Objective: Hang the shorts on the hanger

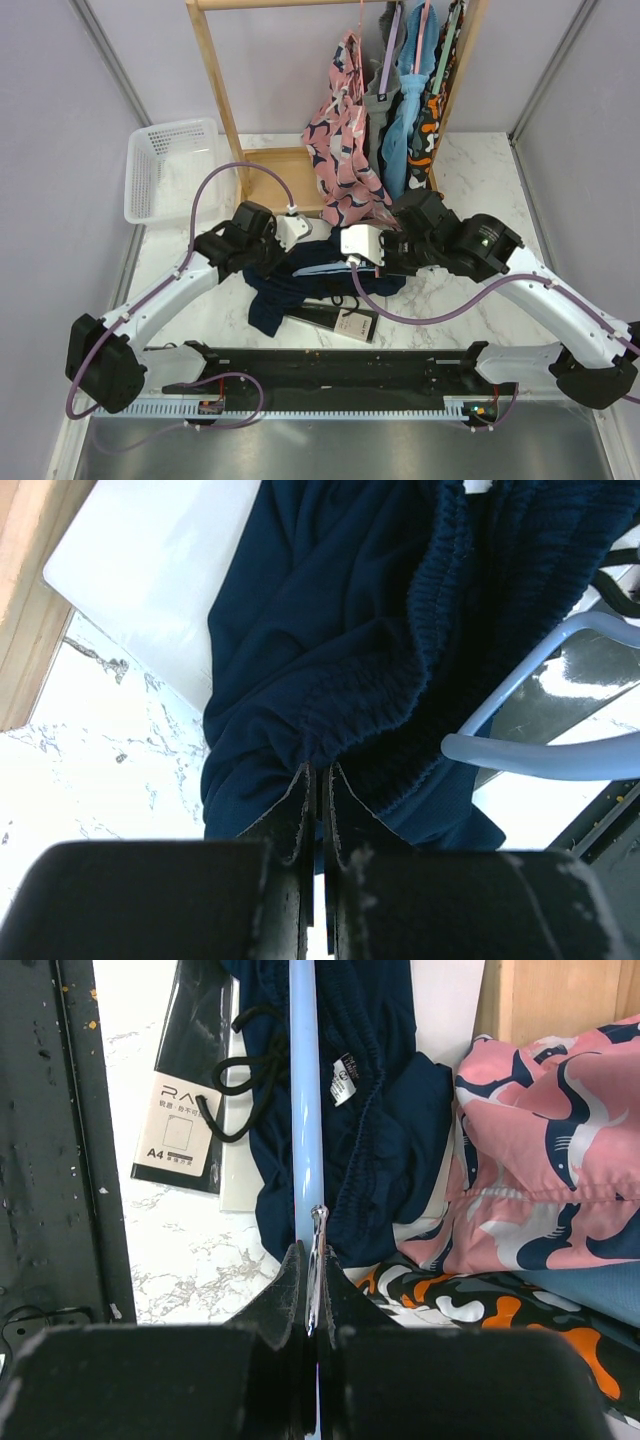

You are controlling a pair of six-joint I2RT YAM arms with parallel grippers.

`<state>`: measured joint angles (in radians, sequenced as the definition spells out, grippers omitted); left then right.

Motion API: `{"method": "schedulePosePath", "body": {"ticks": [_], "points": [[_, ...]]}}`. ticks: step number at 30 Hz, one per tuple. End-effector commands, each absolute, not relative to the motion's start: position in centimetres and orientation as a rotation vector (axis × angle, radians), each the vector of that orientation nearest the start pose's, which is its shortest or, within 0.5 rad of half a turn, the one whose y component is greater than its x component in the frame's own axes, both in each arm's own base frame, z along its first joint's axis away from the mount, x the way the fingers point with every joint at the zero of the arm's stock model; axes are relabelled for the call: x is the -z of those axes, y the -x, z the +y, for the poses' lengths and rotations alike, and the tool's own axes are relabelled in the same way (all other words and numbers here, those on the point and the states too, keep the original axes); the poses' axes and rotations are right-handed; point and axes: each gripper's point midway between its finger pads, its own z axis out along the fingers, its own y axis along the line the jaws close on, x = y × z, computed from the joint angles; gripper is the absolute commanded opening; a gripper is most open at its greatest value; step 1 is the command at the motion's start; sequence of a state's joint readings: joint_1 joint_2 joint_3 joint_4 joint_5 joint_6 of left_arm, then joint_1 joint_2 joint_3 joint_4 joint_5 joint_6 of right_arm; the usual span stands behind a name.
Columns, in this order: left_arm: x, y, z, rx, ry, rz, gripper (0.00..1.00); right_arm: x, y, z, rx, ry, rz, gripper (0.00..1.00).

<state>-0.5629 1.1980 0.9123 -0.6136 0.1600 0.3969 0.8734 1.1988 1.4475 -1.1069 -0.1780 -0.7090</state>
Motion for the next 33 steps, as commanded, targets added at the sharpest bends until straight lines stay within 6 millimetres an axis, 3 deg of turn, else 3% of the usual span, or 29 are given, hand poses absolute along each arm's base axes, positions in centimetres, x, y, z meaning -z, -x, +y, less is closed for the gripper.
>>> {"method": "schedulePosePath", "body": {"ticks": [1, 7, 13, 17, 22, 30, 33], "points": [[-15.1, -25.1, -18.0, 0.313, -1.167, 2.134, 0.02, -28.2, -18.7, 22.6, -0.269, 1.742, 1.607, 0.0], [-17.5, -24.4, -18.9, 0.379, -1.148, 2.116, 0.02, -27.6, -19.9, 23.3, -0.238, 1.739, 1.617, 0.0], [-19.6, -23.8, -19.3, 0.398, -1.139, 2.107, 0.02, -28.9, -21.2, 25.7, -0.271, 1.636, 1.598, 0.0], [-20.8, -23.8, -19.4, 0.407, -1.12, 2.127, 0.02, -30.1, -20.8, 27.9, -0.357, 1.578, 1.561, 0.0], [-22.6, -23.5, -19.8, 0.44, -1.076, 2.146, 0.02, -28.6, -20.1, 29.4, -0.4, 1.587, 1.553, 0.0], [-23.7, -22.9, -20.4, 0.465, -1.079, 2.148, 0.02, -29.1, -21.1, 32.2, -0.407, 1.551, 1.53, 0.0], [-23.6, -23.0, -20.0, 0.437, -1.049, 2.177, 0.02, -29.7, -22.3, 31.2, -0.325, 1.496, 1.567, 0.0]]}}
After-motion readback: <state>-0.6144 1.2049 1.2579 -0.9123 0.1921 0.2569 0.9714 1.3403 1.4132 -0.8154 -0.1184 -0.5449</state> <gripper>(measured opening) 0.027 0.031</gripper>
